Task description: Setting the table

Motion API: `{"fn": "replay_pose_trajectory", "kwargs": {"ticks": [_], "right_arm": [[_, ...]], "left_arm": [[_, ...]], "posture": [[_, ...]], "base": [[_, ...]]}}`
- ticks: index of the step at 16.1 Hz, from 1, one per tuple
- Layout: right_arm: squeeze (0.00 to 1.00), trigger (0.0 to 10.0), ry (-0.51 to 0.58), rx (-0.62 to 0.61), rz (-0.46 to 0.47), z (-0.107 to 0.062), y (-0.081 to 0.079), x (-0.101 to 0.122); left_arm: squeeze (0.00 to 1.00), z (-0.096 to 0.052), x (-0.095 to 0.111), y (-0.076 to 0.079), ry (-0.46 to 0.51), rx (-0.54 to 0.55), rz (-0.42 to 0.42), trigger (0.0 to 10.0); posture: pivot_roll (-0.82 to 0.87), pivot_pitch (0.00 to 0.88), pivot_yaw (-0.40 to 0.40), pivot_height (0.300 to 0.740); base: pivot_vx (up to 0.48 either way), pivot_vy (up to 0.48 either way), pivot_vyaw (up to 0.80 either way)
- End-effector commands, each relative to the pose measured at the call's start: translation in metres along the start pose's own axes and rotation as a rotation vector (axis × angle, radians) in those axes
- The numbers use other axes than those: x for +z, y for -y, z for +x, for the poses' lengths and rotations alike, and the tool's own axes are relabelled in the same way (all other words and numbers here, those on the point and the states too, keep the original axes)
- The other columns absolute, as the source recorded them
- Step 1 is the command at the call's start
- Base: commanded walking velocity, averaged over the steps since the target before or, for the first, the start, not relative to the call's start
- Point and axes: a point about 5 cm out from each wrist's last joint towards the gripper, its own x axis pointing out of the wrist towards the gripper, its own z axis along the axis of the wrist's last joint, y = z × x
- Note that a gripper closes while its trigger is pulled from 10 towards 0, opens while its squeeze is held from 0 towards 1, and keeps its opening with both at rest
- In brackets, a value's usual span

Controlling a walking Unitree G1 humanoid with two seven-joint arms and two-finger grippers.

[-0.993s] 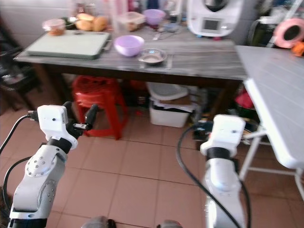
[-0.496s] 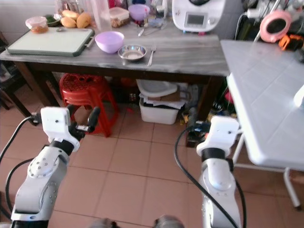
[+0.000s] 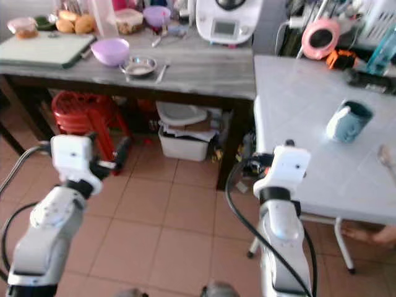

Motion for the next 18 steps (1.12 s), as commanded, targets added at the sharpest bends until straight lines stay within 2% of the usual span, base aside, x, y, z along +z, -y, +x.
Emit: {"fn": "replay_pose_trajectory", "kwargs": {"ticks": [1,9,15,18], "right_arm": [[0.0,10.0,0.001,-0.028,-0.009,0.0019,0.0079,0.0017],[0.0,10.0,-0.022,-0.057,-0.008,-0.0038,0.0158,0.0015],[0.0,10.0,-0.045,-0.072,0.0,-0.0074,0.0148,-0.0025],[0.0,10.0,-0.048,-0.079,-0.011,-0.0073,0.016,-0.0024]], "left_arm": [[0.0,0.0038,0.005,0.0054,0.014,-0.028,-0.009,10.0],[0.0,0.0022,0.0033,0.0135,0.003,-0.059,-0.008,10.0],[0.0,0.0013,0.0028,0.0098,-0.012,-0.052,-0.001,10.0],[0.0,0.0017,0.0043,0.0107,0.007,-0.054,-0.02,10.0]], "posture": [[-0.04,0.0,0.023,0.74],[-0.06,0.0,0.023,0.74],[-0.05,0.0,0.03,0.74],[-0.06,0.0,0.03,0.74]], "base": [[0.0,-0.458,0.0],[0.0,-0.457,0.0],[0.0,-0.452,0.0],[0.0,-0.096,0.0]]}}
